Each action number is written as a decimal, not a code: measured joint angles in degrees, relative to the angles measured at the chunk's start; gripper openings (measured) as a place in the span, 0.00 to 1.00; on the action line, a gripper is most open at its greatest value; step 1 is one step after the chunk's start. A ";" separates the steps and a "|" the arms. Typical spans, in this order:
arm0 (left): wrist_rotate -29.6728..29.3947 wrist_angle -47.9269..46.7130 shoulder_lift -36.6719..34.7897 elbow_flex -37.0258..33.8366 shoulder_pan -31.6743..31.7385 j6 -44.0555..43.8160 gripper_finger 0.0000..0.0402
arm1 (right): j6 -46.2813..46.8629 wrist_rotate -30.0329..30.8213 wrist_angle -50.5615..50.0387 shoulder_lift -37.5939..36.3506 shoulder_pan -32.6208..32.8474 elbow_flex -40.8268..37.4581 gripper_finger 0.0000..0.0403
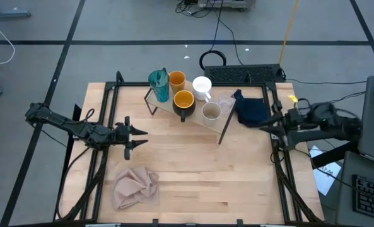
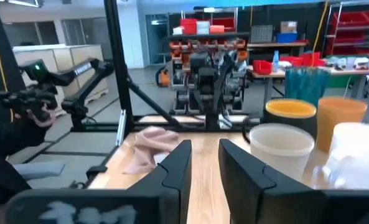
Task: Stack small to large cups/mugs on shelf
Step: Return to Home Position
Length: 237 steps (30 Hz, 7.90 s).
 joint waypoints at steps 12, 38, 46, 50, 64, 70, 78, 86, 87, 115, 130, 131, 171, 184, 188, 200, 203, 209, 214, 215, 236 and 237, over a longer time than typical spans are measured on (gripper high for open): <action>-0.78 0.07 0.00 0.00 0.00 -0.95 0.40 | -2.69 0.13 21.34 -2.23 0.00 -20.65 0.18; -0.82 0.06 0.02 0.00 -0.01 -1.45 0.40 | 0.24 7.69 12.73 -12.88 -0.02 -26.39 0.18; -0.82 -0.04 0.02 0.00 0.00 -1.08 0.40 | 0.32 7.65 22.53 -12.65 0.00 -33.16 0.18; -0.82 -0.04 0.02 0.00 0.00 -1.10 0.40 | -0.23 7.54 27.80 -12.63 0.00 -36.91 0.18; -0.77 0.58 0.02 -0.02 -0.02 -0.90 0.40 | 1.63 7.50 30.28 -12.63 0.00 -39.63 0.18; 2.07 2.10 -0.85 -0.02 -1.41 2.77 0.40 | 1.65 7.49 30.26 -12.63 0.00 -39.72 0.18; 2.88 -7.88 -11.91 -0.04 -1.77 3.05 0.40 | 3.03 7.48 31.29 -12.62 0.00 -39.78 0.18; 12.61 -8.12 -22.65 -1.43 -1.73 4.56 0.40 | 4.16 7.45 32.97 -12.61 0.00 -39.78 0.18; 12.62 -7.53 -23.26 -2.68 -1.73 4.53 0.40 | 4.10 7.45 33.11 -12.61 0.00 -39.80 0.18; 16.11 0.92 -26.03 -13.66 18.85 5.69 0.40 | -1.59 7.45 30.95 -12.59 -0.02 -39.83 0.18; 16.51 0.57 -22.69 -13.64 21.97 3.86 0.39 | -0.23 8.61 28.85 -12.56 -0.02 -39.83 0.18; 16.49 0.57 -22.53 -13.64 21.97 3.86 0.39 | -0.15 9.09 28.71 -12.56 -0.04 -39.83 0.17; 24.86 5.01 -22.53 -13.77 21.90 7.16 0.02 | -1.67 8.75 26.69 -12.54 0.00 -39.83 0.00; 23.72 4.71 -22.53 -13.77 21.90 7.08 0.02 | -2.88 8.83 27.76 -12.54 0.00 -39.83 0.00; 23.72 4.70 -22.53 -13.77 21.90 5.60 0.01 | -2.88 8.83 27.81 -12.54 0.00 -39.83 0.00; 23.69 6.29 -22.53 -13.75 21.90 5.69 0.09 | -2.88 8.83 27.94 -12.54 0.00 -39.83 0.00; 23.68 6.29 -22.53 -13.75 21.90 5.41 0.09 | -2.88 8.83 27.94 -12.54 0.00 -39.83 0.00; 23.68 6.27 -22.53 -13.75 21.90 5.67 0.09 | -2.88 8.83 27.97 -12.54 0.00 -39.83 0.00; 23.68 6.25 -22.53 -13.75 21.90 5.67 0.09 | -2.88 8.83 28.00 -12.54 0.00 -39.83 0.00; 23.68 6.25 -22.53 -13.75 21.90 5.67 0.09 | -2.88 8.83 27.98 -12.54 0.00 -39.83 0.00; 23.66 6.23 -22.53 -13.70 21.90 5.69 0.09 | -2.88 8.81 28.02 -12.56 0.00 -39.83 0.00; 23.66 6.23 -22.53 -13.70 21.90 5.69 0.09 | -2.88 8.81 28.02 -12.56 0.00 -39.83 0.00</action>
